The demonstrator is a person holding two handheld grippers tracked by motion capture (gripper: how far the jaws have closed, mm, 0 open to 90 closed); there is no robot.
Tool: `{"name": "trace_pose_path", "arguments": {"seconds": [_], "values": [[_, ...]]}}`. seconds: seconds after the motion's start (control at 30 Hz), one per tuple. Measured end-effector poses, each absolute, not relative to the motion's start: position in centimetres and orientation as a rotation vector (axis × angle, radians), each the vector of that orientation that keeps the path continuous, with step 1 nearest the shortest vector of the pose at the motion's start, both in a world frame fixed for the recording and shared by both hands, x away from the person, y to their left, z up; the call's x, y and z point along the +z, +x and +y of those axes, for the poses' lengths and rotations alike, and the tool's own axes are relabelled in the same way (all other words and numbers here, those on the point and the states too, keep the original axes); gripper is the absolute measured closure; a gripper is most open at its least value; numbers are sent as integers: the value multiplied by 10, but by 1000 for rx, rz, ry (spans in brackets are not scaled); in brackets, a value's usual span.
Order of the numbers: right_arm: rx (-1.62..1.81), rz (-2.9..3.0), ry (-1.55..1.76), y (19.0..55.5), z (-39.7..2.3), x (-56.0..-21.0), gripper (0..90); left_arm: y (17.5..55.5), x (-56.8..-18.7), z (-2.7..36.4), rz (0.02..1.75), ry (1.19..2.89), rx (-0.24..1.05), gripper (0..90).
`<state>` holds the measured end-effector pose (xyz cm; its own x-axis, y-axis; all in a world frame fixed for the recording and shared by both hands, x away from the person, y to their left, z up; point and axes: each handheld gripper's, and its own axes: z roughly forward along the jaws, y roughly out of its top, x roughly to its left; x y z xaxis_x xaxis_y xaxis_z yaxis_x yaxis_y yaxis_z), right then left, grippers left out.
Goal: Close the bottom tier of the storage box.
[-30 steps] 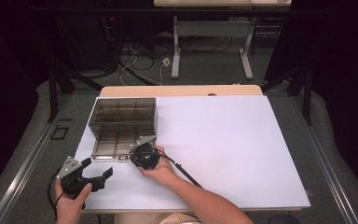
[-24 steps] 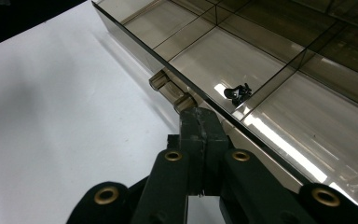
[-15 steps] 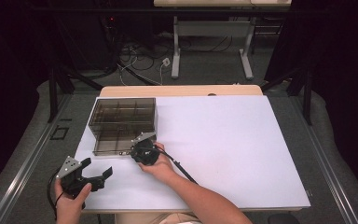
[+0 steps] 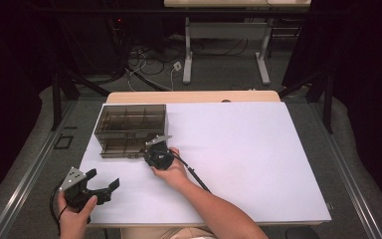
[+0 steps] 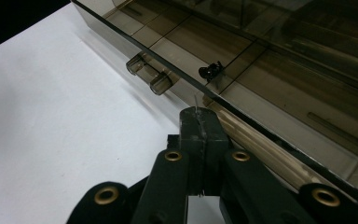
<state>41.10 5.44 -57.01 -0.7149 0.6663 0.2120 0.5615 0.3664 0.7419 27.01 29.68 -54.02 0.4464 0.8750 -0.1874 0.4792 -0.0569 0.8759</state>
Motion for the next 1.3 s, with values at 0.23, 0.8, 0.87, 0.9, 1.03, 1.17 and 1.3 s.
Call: {"name": "trace_pose_path", "arguments": {"seconds": [0.23,0.8,0.87,0.9,1.03,1.17,1.3], "values": [[1282,2437,1161,416,54,-571,900,269,-541,299,1191,1691,493,4],[1338,2303,1294,427,50,-573,900,270,-541,299,1185,1689,491,4],[1313,2311,1326,428,48,-572,900,270,-541,299,1182,1690,492,4],[1312,2306,1330,429,47,-572,900,270,-541,298,1183,1693,488,4],[1355,2269,1363,432,47,-575,900,269,-541,298,1180,1692,491,4],[1313,2293,1368,430,46,-573,900,268,-541,299,1184,1688,493,4],[1346,2295,1357,429,45,-573,875,265,-541,300,1182,1687,501,4]]}}
